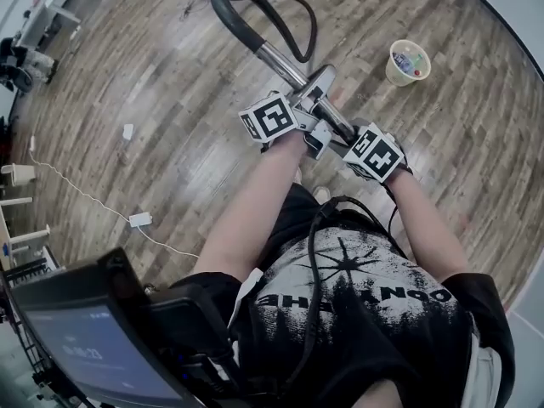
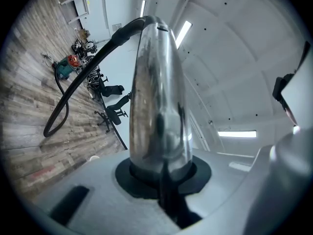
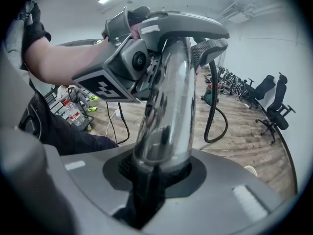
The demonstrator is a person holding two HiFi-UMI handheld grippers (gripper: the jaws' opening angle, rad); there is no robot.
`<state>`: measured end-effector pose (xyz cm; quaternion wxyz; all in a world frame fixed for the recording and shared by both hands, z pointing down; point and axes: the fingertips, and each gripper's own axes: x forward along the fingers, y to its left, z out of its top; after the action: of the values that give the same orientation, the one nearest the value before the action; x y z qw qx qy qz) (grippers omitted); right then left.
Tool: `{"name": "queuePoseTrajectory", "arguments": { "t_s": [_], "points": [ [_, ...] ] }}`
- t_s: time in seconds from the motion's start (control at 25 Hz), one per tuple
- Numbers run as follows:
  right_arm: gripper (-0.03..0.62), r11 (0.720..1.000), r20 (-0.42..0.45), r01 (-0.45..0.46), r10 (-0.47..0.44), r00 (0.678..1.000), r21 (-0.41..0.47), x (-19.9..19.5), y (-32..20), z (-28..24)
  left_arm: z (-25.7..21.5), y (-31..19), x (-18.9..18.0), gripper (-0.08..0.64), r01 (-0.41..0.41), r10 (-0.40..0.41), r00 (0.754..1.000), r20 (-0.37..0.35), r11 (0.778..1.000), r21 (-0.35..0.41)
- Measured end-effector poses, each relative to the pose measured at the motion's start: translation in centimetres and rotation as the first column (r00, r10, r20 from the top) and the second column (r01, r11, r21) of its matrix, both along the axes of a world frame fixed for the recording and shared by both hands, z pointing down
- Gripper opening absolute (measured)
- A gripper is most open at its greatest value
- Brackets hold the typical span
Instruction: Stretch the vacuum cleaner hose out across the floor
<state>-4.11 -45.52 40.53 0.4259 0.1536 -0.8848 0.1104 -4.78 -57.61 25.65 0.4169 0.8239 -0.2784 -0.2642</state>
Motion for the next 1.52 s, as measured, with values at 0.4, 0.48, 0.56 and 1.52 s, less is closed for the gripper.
{"name": "queuePoseTrajectory", "arguments": {
  "t_s": [0.4,0.48,0.56,1.52],
  "points": [
    [0.112,0.999,0.008,0.03,-0.029,1.0,-0.037,-0.4,1.8,0.3,0.8,1.3,-0.6,0.048,0.02,-0.019,1.0,0.013,0.999,-0.035],
    [0.112,0.999,0.017,0.039,-0.039,0.999,-0.038,-0.9,2.1,0.1,0.6,1.6,-1.0,0.048,0.028,-0.028,0.999,0.021,0.999,-0.032],
    [0.114,0.998,0.017,0.056,-0.056,0.998,-0.035,-1.7,2.2,0.0,0.5,1.7,-2.0,0.048,0.044,-0.043,0.999,0.022,0.999,-0.031],
    [0.1,0.992,-0.076,-0.123,0.125,0.989,0.032,-5.9,3.4,0.2,0.4,3.7,-6.1,0.044,-0.053,0.052,0.998,-0.027,0.998,-0.025]
  ]
}}
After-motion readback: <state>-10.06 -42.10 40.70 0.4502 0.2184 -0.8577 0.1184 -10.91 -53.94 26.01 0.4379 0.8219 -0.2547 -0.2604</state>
